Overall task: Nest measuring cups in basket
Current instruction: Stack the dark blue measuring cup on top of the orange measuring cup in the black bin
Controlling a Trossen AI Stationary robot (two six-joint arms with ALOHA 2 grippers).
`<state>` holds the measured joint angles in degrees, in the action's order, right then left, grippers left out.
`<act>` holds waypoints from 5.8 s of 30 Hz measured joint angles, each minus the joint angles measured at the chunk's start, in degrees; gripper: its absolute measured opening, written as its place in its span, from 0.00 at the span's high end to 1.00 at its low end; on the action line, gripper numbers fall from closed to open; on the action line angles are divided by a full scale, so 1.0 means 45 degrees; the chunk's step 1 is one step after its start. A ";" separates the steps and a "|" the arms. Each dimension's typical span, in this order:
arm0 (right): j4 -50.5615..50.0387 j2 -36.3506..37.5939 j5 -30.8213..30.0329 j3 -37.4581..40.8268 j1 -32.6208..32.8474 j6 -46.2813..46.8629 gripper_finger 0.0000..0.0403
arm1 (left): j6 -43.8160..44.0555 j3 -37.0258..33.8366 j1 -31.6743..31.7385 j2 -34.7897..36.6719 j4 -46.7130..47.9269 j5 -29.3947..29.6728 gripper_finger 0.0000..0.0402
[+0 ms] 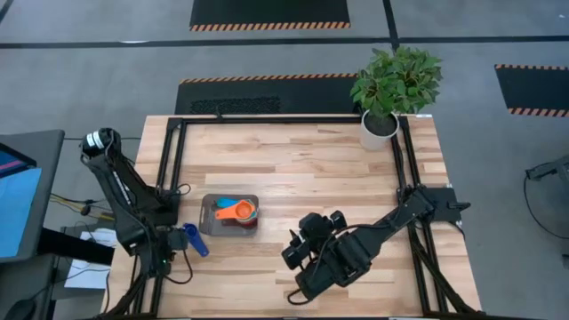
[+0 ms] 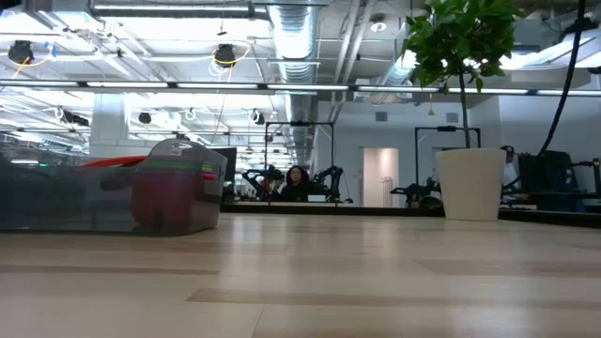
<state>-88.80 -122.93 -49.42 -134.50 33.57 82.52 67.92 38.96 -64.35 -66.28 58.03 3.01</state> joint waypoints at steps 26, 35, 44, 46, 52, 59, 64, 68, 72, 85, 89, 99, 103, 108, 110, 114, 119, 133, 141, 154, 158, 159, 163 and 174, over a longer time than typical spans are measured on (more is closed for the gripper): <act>0.0708 -0.0024 0.0080 0.0000 -0.0410 -0.0767 0.36 | -0.1433 -0.2921 0.0901 -0.0093 -0.3404 0.1508 0.50; 0.0707 -0.0024 0.0177 0.0000 -0.0410 -0.0783 0.36 | -0.1103 -0.2982 0.1316 -0.0073 -0.3829 0.0779 0.72; 0.0877 -0.0024 0.0357 0.0000 -0.0410 -0.1369 0.36 | -0.0752 -0.2682 0.1587 -0.0060 -0.6999 -0.0714 0.99; 0.0928 -0.0024 0.0357 0.0000 -0.0410 -0.1452 0.36 | -0.0766 -0.2250 0.1613 -0.0116 -0.7176 -0.0635 0.99; 0.0946 -0.0024 0.0359 0.0000 -0.0425 -0.1777 0.36 | 0.2051 -0.0556 0.2400 -0.0053 -0.7138 0.2195 1.00; 0.1297 -0.0024 0.0405 0.0000 -0.0434 -0.1728 0.36 | 0.4936 0.0921 0.4066 -0.0044 -0.7174 0.6226 1.00; 0.1280 -0.0024 0.0480 0.0000 -0.0372 -0.3033 0.36 | 0.2486 0.1682 0.5690 -0.0155 -0.7170 0.6172 1.00; 0.1232 -0.0024 0.0710 0.0000 -0.0291 -0.4069 0.36 | -0.1174 0.1821 0.7084 -0.0608 -0.7258 0.4869 1.00; 0.0755 -0.0024 0.0716 0.0000 -0.0048 -0.4454 0.36 | -0.4038 0.1821 0.8111 -0.0878 -0.7290 0.2975 1.00; -0.0154 0.0073 0.0682 0.0005 0.0712 -0.3478 0.36 | -1.4515 0.1831 0.9461 -0.0913 -0.7022 0.2255 1.00; -0.0159 0.0073 0.0687 0.0003 0.0707 -0.3001 0.36 | -1.8513 0.1841 0.9761 -0.0913 -0.6961 0.2071 1.00; -0.0112 0.0073 0.0745 0.0005 0.0731 -0.1661 0.36 | -2.3798 0.1846 1.0470 -0.0918 -0.3281 0.1439 1.00; 0.0125 0.0073 0.0750 0.0005 0.0701 -0.1637 0.36 | -2.4856 0.1846 1.0903 -0.0918 -0.3456 0.1467 1.00; 0.0425 0.0073 0.0733 0.0005 0.0678 -0.1635 0.36 | -2.6126 0.1846 1.1288 -0.0918 -0.3417 0.0815 1.00; 0.0513 0.0073 0.0731 0.0001 0.0678 -0.1637 0.36 | -2.6315 0.1846 1.1345 -0.0918 -0.3417 0.0362 1.00; 0.0550 0.0073 0.0726 0.0005 0.0678 -0.1637 0.36 | -2.6778 0.1846 1.1340 -0.1045 -0.3441 0.0291 1.00; 0.0667 0.0078 0.0724 0.0005 0.0678 -0.1638 0.36 | -2.7223 0.1817 1.1364 -0.1904 -0.3527 0.0515 1.00; 0.1168 0.0087 0.0731 0.0005 0.0710 -0.1695 0.36 | -2.6520 0.3021 1.1808 -0.2599 -0.3459 0.1720 0.99; 0.1168 0.0087 0.0730 0.0005 0.0744 -0.1759 0.36 | -2.6437 0.3211 1.1826 -0.2594 -0.3234 0.1434 0.94; 0.1168 0.0090 0.0711 0.0005 0.0785 -0.1763 0.36 | -2.6505 0.3211 1.1821 -0.2589 -0.3339 0.1759 0.95; 0.1168 0.0087 0.0711 0.0005 0.0785 -0.1765 0.36 | -2.6428 0.3211 1.1821 -0.2589 -0.3339 0.1738 0.95; 0.1164 0.0087 0.0711 0.0005 0.0785 -0.1763 0.36 | -2.6307 0.3211 1.1821 -0.2589 -0.3339 0.1739 0.94; 0.1161 0.0087 0.0705 0.0004 0.0785 -0.1768 0.36 | -2.5685 0.3211 1.1817 -0.2588 -0.3339 0.1771 0.89; 0.1145 0.0087 0.0697 0.0005 0.0761 -0.1820 0.36 | -2.4023 0.3670 1.1601 -0.2584 -0.2384 0.3946 0.74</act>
<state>-83.65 -122.54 -46.28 -134.47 36.99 74.33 -40.18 55.48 -12.14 -77.91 47.30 20.77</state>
